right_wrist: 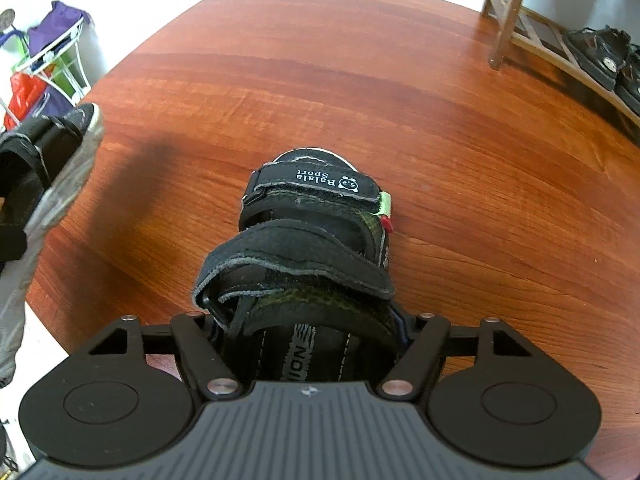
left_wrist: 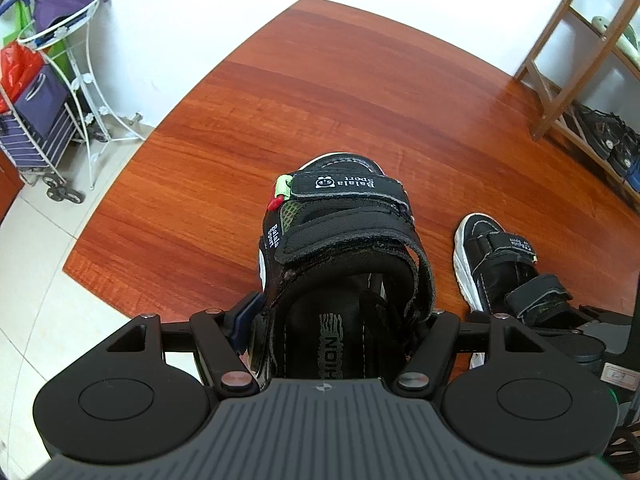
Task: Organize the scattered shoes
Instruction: 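Lift both black sandals and carry them up to the rack's upper shelf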
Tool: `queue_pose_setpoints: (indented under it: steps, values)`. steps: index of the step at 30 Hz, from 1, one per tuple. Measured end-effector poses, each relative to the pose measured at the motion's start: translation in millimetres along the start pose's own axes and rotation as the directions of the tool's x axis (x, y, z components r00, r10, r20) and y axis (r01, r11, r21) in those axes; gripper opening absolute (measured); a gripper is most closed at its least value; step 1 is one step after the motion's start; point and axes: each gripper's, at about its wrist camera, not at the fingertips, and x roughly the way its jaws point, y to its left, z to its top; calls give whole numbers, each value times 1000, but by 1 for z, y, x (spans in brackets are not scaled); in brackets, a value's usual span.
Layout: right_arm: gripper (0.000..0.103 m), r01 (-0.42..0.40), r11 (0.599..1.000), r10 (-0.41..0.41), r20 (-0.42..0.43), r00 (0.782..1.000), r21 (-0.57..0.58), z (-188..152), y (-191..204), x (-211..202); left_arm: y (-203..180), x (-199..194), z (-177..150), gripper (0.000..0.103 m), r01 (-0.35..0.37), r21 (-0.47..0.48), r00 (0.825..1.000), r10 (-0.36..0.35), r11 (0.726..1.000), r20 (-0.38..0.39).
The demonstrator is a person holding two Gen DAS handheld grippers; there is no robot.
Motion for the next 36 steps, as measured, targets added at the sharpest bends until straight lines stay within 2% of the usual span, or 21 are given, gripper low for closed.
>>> queue_pose_setpoints:
  steps: [6,14,20,27,36]
  values:
    - [76,4,1000,-4,41,999,6,6,-26,-23,-31,3,7,69,15,40,1000,-15,999,-2]
    - [76,30,997,-34,52,998,66,9,-97,-57,-97,7,17,69,58,126,998,-60,990,8]
    - [76,59,991,-67,56,996,123,3,-168,-82,-177,12,19,69,105,221,994,-107,970,0]
    - [76,98,980,-109,54,993,170,-10,-260,-110,-264,13,16,69,157,284,987,-163,946,-2]
    - [76,139,967,-157,67,985,214,-21,-377,-148,-396,18,11,69,208,358,975,-220,910,-8]
